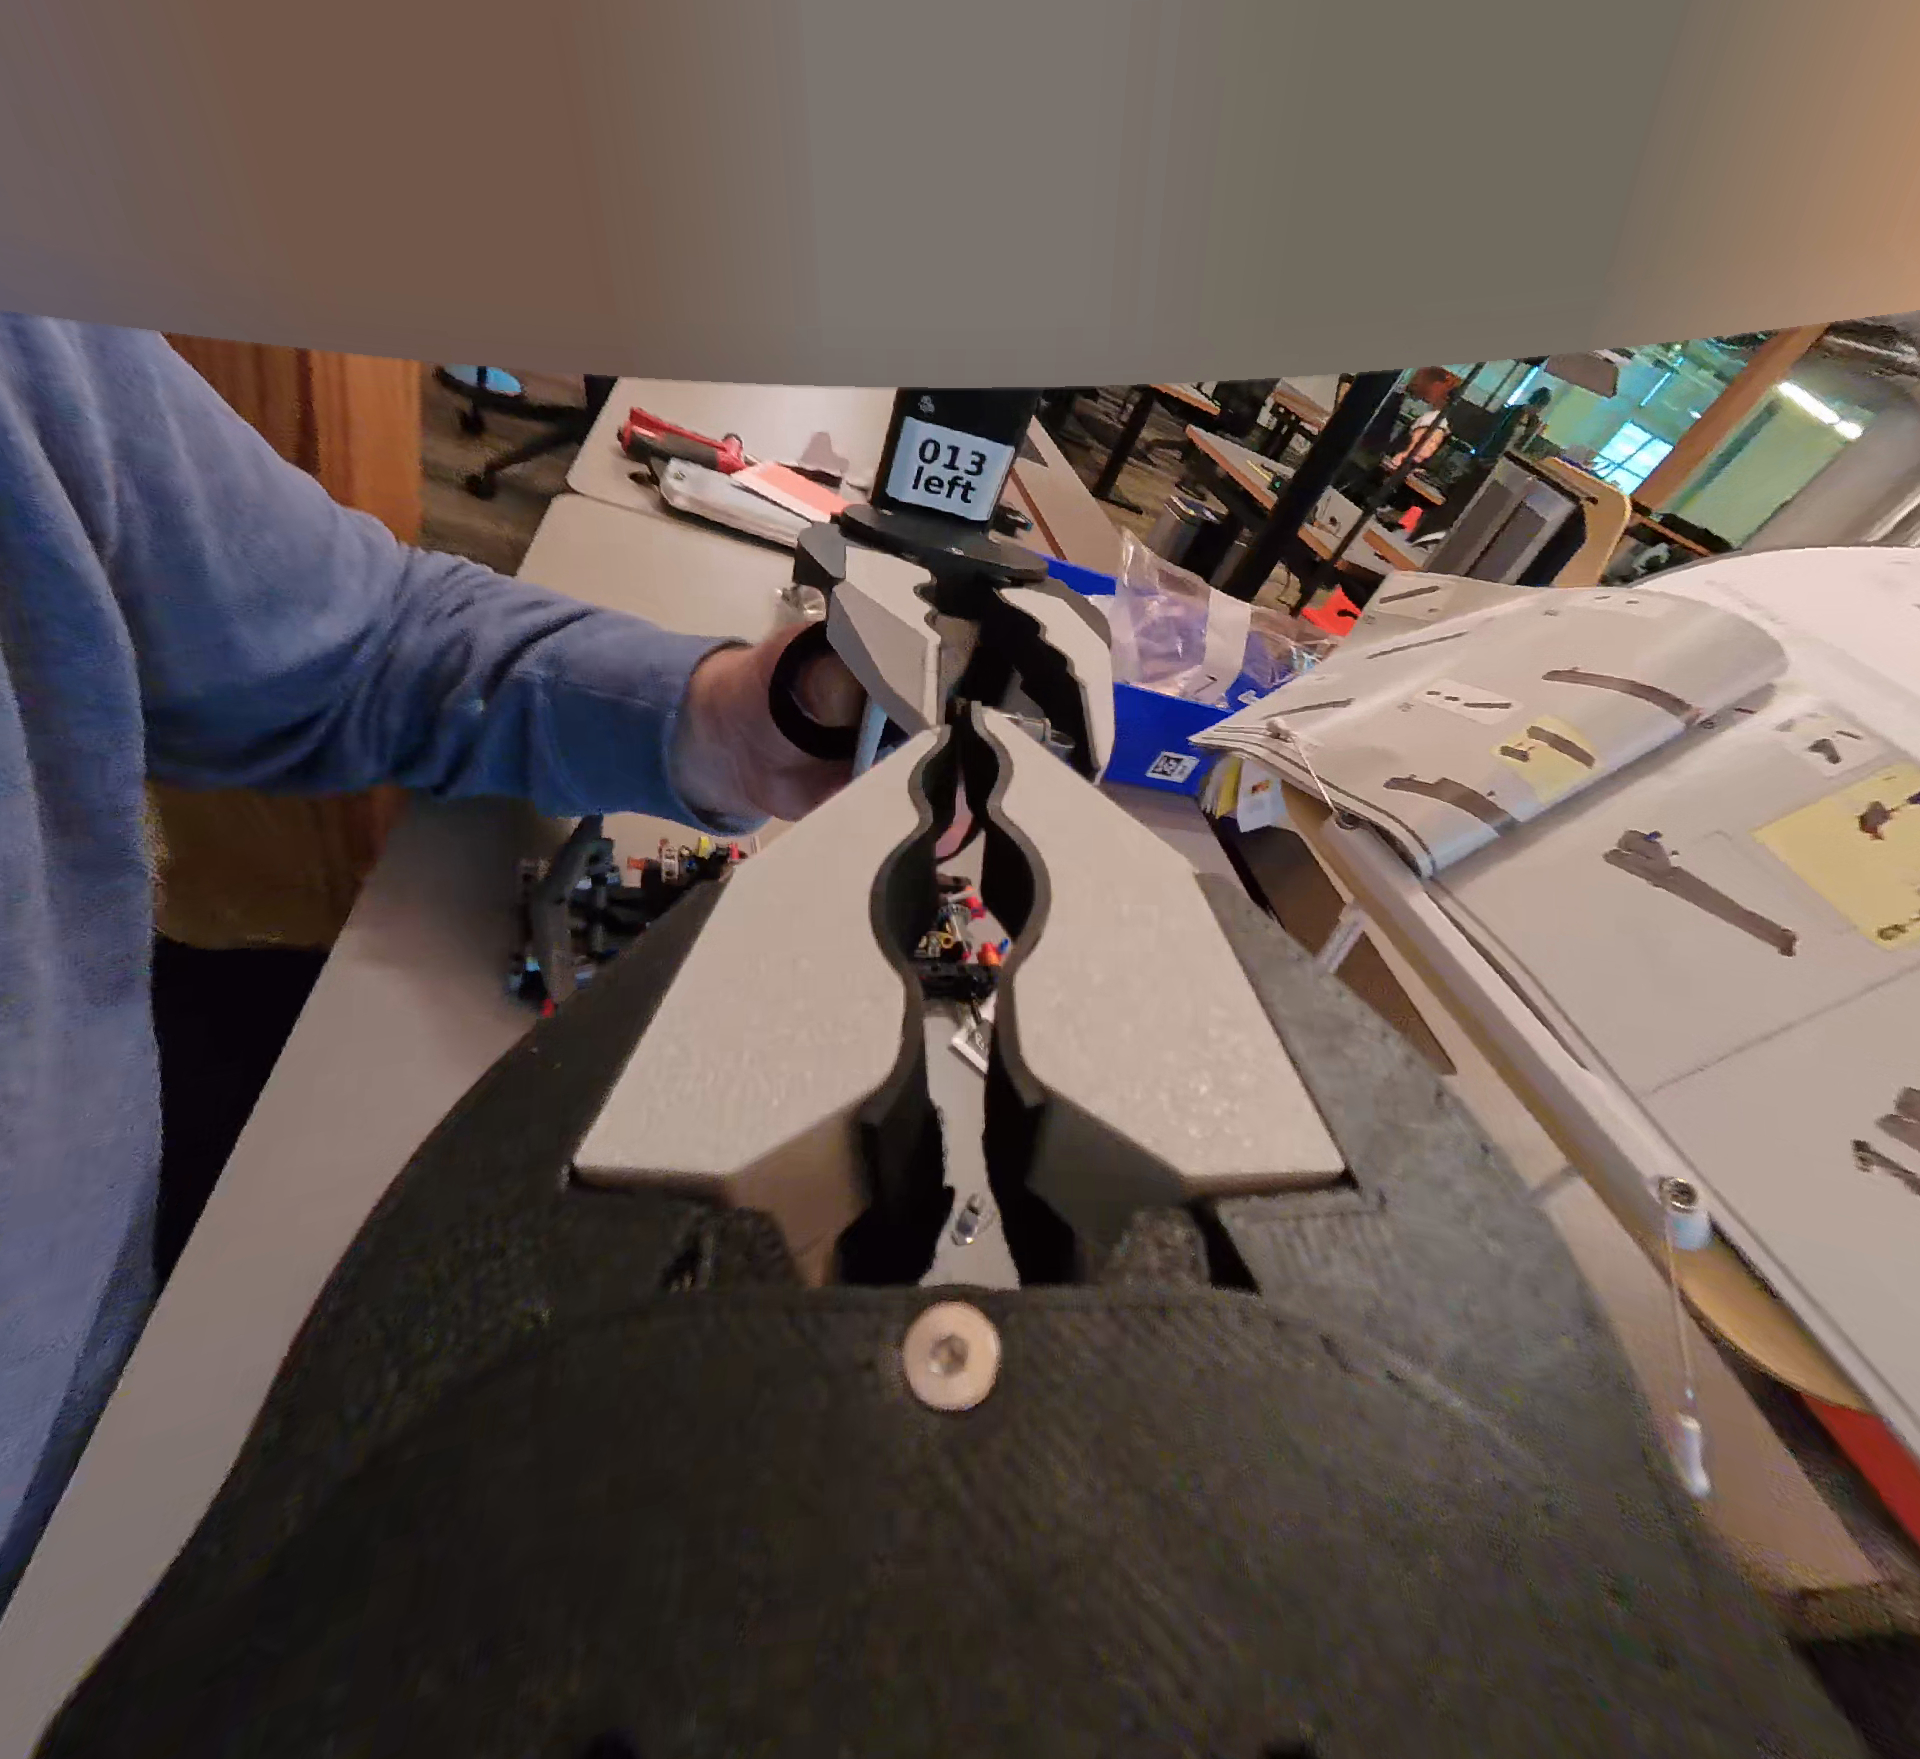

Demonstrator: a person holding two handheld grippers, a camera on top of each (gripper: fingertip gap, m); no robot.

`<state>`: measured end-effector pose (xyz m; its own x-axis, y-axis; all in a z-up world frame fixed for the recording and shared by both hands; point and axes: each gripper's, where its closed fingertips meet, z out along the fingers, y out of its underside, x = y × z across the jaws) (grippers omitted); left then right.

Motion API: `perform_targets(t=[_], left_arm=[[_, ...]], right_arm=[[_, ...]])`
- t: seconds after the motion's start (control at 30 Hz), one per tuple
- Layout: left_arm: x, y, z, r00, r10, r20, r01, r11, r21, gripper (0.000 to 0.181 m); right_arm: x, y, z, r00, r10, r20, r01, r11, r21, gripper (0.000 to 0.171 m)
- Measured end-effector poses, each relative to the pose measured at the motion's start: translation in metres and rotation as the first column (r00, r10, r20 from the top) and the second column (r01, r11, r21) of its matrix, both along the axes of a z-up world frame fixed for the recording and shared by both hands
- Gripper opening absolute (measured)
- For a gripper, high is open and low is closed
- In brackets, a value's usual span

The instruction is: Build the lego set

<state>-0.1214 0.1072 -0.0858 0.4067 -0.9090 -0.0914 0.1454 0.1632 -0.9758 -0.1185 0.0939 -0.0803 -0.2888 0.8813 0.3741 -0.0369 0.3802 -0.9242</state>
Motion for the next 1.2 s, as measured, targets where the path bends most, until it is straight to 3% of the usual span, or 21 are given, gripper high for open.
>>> perform_targets(t=[0.73,1.07,1.2], left_arm=[[0.008,0.006,0.002,0.997,-0.058,0.049,0.060,0.998,-0.031,0.030],[-0.003,0.012,0.001,1.000,0.000,0.003,0.000,1.000,-0.031,0.030],[-0.008,0.014,0.000,0.999,0.024,-0.024,-0.025,0.999,-0.040,0.031]], right_arm=[[0.003,-0.004,0.001,0.994,0.102,-0.032,-0.106,0.987,-0.121,0.000],[0.031,0.025,-0.040,0.986,0.024,0.166,-0.002,0.992,-0.129,0.000],[0.044,0.018,-0.060,0.971,0.011,0.238,0.020,0.992,-0.126,0.000]])
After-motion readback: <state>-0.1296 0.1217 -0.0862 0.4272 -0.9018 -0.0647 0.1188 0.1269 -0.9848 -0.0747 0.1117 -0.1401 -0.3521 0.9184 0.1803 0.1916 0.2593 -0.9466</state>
